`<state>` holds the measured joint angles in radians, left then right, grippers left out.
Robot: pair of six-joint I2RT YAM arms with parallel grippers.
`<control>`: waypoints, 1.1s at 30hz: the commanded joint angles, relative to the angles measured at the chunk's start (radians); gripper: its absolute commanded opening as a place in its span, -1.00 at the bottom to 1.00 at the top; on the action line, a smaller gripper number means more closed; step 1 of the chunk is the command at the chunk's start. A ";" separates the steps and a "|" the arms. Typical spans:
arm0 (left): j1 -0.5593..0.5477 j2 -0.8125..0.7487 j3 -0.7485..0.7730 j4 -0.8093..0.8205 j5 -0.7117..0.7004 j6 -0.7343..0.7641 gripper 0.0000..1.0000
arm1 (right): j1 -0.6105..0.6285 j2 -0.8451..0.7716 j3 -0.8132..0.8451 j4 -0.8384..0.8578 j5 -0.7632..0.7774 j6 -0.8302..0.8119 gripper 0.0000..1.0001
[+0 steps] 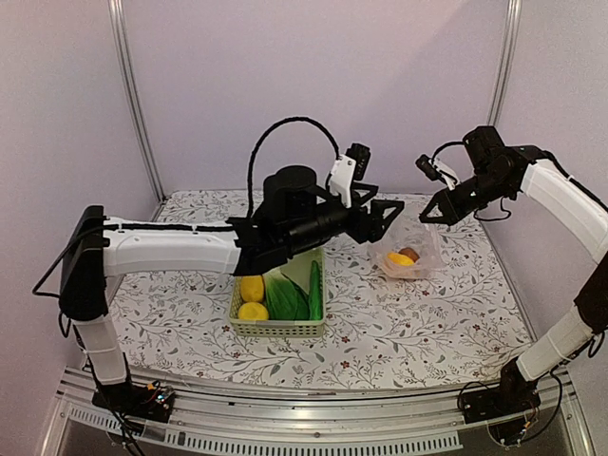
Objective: Place the food in the zip-top bag and seal the zipper
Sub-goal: Place the fake fruit in the zipper food storage bag, then pick up the fake fruit from the bin.
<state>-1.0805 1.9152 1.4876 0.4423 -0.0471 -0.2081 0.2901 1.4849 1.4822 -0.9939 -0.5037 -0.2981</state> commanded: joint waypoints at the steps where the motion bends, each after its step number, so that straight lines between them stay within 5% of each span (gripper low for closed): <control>1: -0.022 -0.155 -0.117 0.012 0.032 -0.008 0.46 | -0.035 0.030 0.061 0.023 0.091 0.010 -1.00; 8: -0.021 -0.334 -0.295 -0.305 -0.198 -0.110 0.42 | -0.070 0.030 0.107 0.064 0.249 0.005 -1.00; 15: -0.012 -0.446 -0.425 -0.618 -0.383 -0.310 0.40 | -0.072 -0.005 0.025 0.128 0.229 0.020 -1.00; 33: 0.079 -0.425 -0.441 -0.972 -0.291 -0.447 0.24 | -0.072 -0.054 -0.074 0.148 0.147 0.002 -1.00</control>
<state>-1.0214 1.4830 1.0515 -0.4484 -0.3855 -0.6369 0.2214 1.4628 1.4246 -0.8574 -0.3328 -0.2893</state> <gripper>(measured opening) 0.627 0.008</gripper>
